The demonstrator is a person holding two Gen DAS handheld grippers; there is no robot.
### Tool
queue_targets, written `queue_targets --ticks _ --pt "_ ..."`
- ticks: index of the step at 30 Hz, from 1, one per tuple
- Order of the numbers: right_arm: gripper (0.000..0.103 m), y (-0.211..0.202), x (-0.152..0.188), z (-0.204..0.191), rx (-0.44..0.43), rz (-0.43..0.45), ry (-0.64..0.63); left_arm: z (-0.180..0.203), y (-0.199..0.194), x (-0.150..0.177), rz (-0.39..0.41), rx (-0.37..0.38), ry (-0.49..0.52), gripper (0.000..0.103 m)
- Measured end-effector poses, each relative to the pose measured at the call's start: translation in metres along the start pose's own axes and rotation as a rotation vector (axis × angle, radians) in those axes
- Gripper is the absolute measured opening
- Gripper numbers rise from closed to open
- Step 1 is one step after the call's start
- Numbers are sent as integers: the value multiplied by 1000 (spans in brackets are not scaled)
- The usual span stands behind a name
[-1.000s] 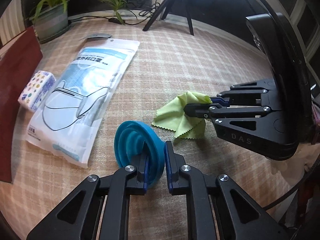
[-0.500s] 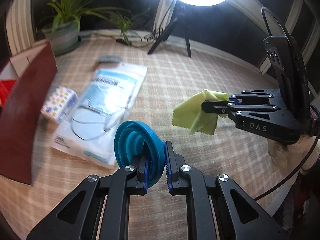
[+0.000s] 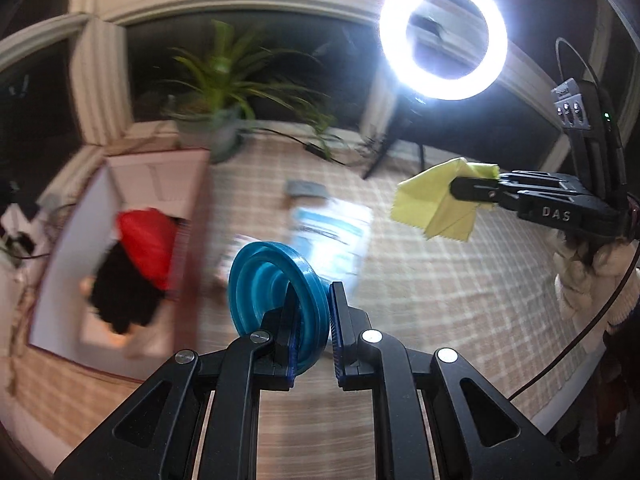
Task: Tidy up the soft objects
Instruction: 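Carry the funnel with the left gripper into the box while the right gripper drops the cloth there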
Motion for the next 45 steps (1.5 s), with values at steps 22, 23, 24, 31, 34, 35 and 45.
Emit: queue_targets --ticks 22,23,24,31,34,35,45 --pt "6 191 -87 -142 -116 -90 -158 -198 65 -51 -124 -180 -128 12" --pt "6 198 -87 -143 -118 -98 -163 -202 71 -52 -132 -183 -126 12" --pt "6 206 -86 -144 -121 -108 -167 -205 76 -53 -140 -183 -127 12" --pt "7 243 -74 -146 -148 -171 -158 -220 109 -45 -213 -183 -143 12" --pt "8 250 -71 -143 -138 -182 -165 -223 115 -41 -233 -177 -150 13" --pt "12 252 -70 -142 -136 -186 -164 -224 117 -41 -237 -179 -149 19" --pt "54 239 -82 -135 -124 -146 -129 -227 103 -50 -197 -199 -149 46"
Point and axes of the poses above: each gripper's, at about its wrist camera, not at the fingertips, and y roughly the way its jaws point, z to its right, x to its underside, the point moved 9 cm from there along y, roughly the way its jaws point, and after that the axes turned 12 degrees about z, right-handed, at the moved point
